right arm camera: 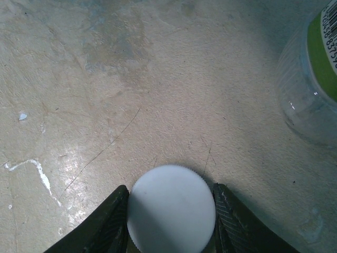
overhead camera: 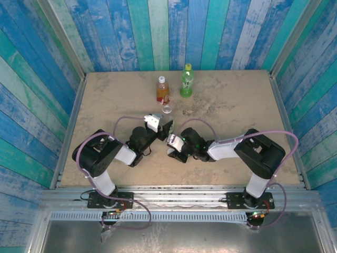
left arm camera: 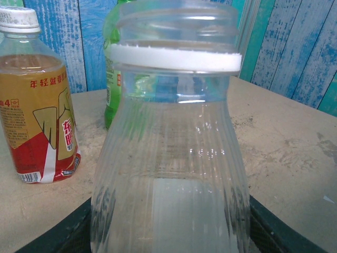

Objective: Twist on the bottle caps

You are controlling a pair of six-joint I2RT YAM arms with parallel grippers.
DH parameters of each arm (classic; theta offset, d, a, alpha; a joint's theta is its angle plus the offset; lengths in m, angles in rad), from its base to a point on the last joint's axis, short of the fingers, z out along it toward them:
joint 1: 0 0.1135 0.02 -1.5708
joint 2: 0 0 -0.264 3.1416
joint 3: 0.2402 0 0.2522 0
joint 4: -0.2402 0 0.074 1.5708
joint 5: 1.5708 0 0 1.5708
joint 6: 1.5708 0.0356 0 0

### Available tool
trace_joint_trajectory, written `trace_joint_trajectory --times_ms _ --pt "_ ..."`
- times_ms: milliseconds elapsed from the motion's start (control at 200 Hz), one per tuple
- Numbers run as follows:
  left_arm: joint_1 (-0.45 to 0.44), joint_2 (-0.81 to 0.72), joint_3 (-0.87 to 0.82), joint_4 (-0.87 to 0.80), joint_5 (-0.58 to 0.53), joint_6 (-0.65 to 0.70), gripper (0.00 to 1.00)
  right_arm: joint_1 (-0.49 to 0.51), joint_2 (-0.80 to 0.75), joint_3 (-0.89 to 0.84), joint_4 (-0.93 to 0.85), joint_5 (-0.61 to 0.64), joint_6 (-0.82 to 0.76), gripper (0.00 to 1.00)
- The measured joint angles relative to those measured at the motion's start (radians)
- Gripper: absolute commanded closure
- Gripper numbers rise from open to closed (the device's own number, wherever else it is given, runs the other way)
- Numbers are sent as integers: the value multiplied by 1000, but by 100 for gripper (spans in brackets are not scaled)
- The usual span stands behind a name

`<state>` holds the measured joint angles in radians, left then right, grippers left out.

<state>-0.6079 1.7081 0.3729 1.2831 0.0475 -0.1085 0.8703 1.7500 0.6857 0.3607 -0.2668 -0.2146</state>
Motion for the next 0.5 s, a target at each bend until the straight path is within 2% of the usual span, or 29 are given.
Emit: trace_joint_trajectory --times_ms 185,501 --pt "0 0 0 0 3 4 51 0 -68 -39 -32 20 9 60" --pt "0 0 1 -1 69 30 49 -41 -323 -53 -185 89 76 60"
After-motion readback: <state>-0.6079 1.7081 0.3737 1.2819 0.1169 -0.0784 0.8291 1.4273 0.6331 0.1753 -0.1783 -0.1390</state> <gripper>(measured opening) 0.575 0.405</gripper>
